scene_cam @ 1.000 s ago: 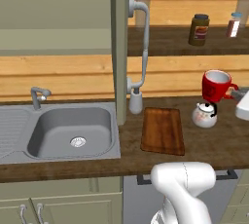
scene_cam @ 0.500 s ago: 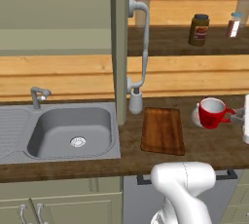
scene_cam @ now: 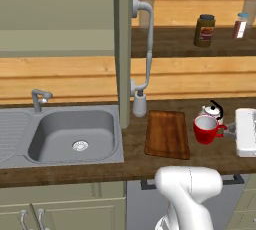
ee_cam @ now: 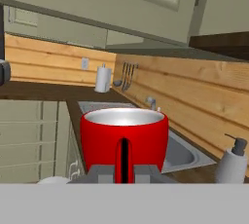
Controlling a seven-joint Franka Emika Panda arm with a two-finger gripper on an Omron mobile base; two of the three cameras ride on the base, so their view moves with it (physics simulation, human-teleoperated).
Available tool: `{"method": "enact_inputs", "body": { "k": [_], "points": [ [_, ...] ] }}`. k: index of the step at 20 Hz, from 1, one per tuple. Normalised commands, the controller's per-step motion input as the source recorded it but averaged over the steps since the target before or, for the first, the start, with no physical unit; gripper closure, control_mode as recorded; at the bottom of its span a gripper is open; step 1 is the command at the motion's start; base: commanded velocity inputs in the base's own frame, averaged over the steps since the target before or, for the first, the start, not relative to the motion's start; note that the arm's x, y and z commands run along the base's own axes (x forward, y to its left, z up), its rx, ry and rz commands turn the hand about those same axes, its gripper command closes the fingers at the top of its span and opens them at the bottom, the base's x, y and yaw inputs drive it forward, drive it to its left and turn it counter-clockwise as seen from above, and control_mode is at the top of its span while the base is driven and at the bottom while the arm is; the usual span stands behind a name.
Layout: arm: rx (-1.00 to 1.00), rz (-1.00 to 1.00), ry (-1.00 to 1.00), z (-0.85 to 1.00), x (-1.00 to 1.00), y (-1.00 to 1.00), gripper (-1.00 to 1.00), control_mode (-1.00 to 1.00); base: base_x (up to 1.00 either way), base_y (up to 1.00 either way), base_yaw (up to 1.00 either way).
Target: Pick the kettle from the counter and place it on the tray. Then pick the mug from the cabinet and place it on the tray. Then close the cabinet doors.
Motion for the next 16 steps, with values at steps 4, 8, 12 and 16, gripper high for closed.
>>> {"method": "enact_inputs", "body": {
  "k": [4, 8, 12, 16],
  "points": [
    [0.00, 0.00, 0.00, -0.52, 0.57, 0.30, 1.00, -1.00, 0.00, 0.00, 0.00],
    [0.00, 0.00, 0.00, -0.51, 0.53, 0.15, 1.00, -1.00, 0.00, 0.00, 0.00],
    [0.00, 0.02, 0.00, -0.50, 0.52, 0.00, 1.00, -1.00, 0.00, 0.00, 0.00],
    [0.00, 0.03, 0.00, -0.54, 0.57, 0.00, 1.00, -1.00, 0.00, 0.00, 0.00]
  ]
}}
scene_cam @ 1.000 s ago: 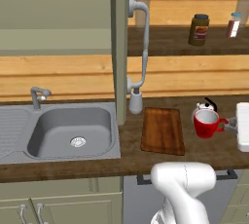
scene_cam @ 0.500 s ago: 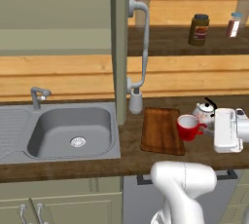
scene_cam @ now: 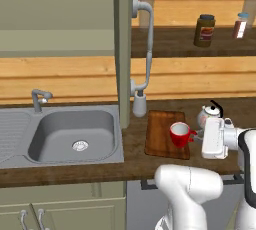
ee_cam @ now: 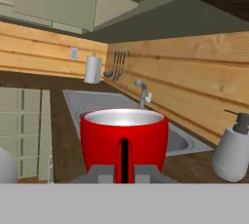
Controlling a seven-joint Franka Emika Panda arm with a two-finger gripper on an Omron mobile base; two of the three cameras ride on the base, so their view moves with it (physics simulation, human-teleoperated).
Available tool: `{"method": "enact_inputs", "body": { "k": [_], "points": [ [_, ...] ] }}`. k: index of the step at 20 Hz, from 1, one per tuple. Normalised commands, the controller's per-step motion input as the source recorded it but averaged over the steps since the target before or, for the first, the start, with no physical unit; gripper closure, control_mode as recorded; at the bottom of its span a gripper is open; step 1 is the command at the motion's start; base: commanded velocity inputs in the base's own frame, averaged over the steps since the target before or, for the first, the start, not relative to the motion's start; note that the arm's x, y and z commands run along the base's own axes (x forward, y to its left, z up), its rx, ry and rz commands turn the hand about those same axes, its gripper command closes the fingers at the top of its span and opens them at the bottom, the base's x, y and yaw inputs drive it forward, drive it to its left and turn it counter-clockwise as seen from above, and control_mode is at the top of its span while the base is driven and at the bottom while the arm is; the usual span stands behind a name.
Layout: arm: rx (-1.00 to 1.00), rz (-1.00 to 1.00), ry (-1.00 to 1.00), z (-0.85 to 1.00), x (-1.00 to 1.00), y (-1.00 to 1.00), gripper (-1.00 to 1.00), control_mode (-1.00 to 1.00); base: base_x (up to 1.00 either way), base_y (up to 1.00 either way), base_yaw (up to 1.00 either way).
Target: Pick the kettle from the counter and place it on the tray. Then pick the mug from the cabinet and place it on the tray. Then close the cabinet doors.
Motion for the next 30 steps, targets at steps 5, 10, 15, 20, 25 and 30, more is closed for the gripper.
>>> {"method": "enact_inputs", "body": {
  "k": [5, 10, 15, 20, 25, 30],
  "points": [
    [0.00, 0.06, 0.00, -0.53, 0.51, 0.00, 1.00, -1.00, 0.00, 0.00, 0.00],
    [0.00, 0.10, 0.00, -0.45, 0.41, -0.07, 1.00, -1.00, 0.00, 0.00, 0.00],
    [0.01, 0.13, 0.00, -0.29, 0.32, -0.20, 1.00, -1.00, 0.00, 0.00, 0.00],
    [0.01, 0.12, 0.00, -0.22, 0.39, -0.12, 1.00, -1.00, 0.00, 0.00, 0.00],
    [0.06, 0.08, 0.00, -0.14, 0.43, -0.33, 1.00, -1.00, 0.00, 0.00, 0.00],
    [0.01, 0.03, 0.01, -0.20, 0.39, -0.20, 1.00, -1.00, 0.00, 0.00, 0.00]
  ]
}}
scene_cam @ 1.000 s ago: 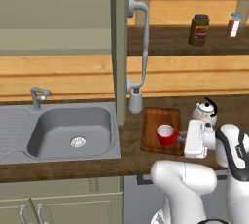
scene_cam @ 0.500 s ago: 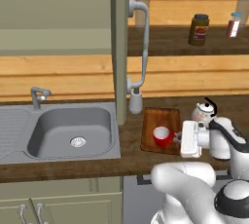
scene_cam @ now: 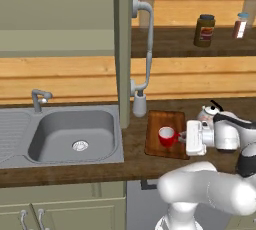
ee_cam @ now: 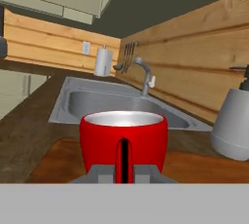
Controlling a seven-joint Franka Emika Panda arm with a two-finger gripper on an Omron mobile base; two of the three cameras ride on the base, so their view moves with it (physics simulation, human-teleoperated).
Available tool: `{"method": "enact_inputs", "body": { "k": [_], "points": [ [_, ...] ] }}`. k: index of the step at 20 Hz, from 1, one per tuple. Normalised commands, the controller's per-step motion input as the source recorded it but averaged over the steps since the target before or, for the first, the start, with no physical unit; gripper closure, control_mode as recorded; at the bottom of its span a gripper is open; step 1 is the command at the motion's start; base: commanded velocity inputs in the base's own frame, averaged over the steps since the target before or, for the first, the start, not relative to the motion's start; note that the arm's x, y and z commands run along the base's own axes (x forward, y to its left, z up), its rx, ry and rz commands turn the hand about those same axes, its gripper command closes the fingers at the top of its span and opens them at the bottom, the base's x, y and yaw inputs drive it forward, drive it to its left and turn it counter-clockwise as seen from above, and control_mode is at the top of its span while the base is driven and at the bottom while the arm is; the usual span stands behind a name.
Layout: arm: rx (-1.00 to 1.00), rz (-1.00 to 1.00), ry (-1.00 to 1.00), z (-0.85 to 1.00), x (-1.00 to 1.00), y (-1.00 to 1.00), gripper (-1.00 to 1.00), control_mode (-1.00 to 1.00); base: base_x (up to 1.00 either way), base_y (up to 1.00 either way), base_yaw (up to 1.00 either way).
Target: Pick the kettle from the counter and place it on the tray. Then pick the mug from the cabinet and place it on the tray. Then close the cabinet doors.
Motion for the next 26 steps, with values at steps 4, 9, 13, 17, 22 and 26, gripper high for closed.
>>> {"method": "enact_inputs", "body": {
  "k": [4, 9, 13, 17, 22, 26],
  "points": [
    [0.00, 0.01, 0.03, -0.37, 0.30, -0.02, 1.00, -1.00, 0.00, 0.00, 0.00],
    [0.00, 0.02, 0.01, -0.35, 0.10, -0.02, 1.00, -1.00, 0.00, 0.00, 0.00],
    [0.00, 0.00, 0.00, -0.07, -0.21, 0.10, 1.00, -1.00, 0.00, 0.00, 0.00],
    [0.00, 0.00, 0.02, 0.06, -0.14, 0.28, 1.00, -1.00, 0.00, 0.00, 0.00],
    [-0.03, 0.00, 0.04, 0.09, -0.03, 0.32, 1.00, -1.00, 0.00, 0.00, 0.00],
    [-0.04, 0.00, 0.00, 0.12, -0.08, 0.14, 1.00, -1.00, 0.00, 0.00, 0.00]
  ]
}}
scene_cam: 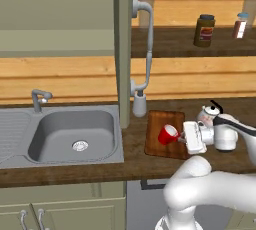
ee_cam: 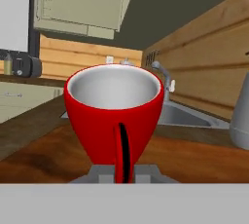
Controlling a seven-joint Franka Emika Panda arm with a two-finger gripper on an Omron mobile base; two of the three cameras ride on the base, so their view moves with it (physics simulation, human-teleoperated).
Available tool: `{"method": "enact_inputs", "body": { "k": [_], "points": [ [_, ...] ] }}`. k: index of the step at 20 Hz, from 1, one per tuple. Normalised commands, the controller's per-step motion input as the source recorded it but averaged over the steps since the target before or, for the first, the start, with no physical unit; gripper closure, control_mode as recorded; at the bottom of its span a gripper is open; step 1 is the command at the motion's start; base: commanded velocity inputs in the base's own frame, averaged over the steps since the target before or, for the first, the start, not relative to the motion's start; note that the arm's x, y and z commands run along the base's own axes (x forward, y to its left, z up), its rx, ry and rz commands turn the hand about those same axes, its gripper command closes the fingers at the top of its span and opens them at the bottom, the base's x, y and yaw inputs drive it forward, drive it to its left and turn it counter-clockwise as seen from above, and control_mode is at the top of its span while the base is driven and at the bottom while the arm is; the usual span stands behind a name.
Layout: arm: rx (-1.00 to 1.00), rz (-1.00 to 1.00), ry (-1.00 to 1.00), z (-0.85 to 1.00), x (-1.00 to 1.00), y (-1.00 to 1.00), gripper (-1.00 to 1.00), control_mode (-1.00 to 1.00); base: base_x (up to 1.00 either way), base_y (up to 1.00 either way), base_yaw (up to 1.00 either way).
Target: Pick the kettle from the counter and place it on the tray. Then pick the mug from the cabinet and place it on the tray. Then close the cabinet doors.
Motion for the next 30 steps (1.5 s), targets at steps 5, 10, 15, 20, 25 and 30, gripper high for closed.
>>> {"method": "enact_inputs", "body": {
  "k": [5, 10, 15, 20, 25, 30],
  "points": [
    [-0.04, -0.01, 0.00, 0.11, -0.29, 0.01, 1.00, -1.00, 0.00, 0.00, 0.00],
    [-0.06, -0.05, 0.02, 0.05, -0.33, 0.00, 1.00, -1.00, 0.00, 0.00, 0.00],
    [-0.11, -0.16, 0.23, 0.02, -0.04, 0.00, 1.00, -1.00, 0.00, 0.00, 0.00],
    [-0.11, -0.15, 0.23, 0.00, 0.00, 0.00, 1.00, -1.00, 0.00, 0.00, 0.00],
    [-0.07, -0.05, 0.08, 0.00, -0.01, 0.05, -1.00, -1.00, 0.00, 0.00, 0.00],
    [-0.02, -0.03, 0.03, 0.14, -0.08, -0.02, -1.00, -1.00, 0.00, 0.00, 0.00]
  ]
}}
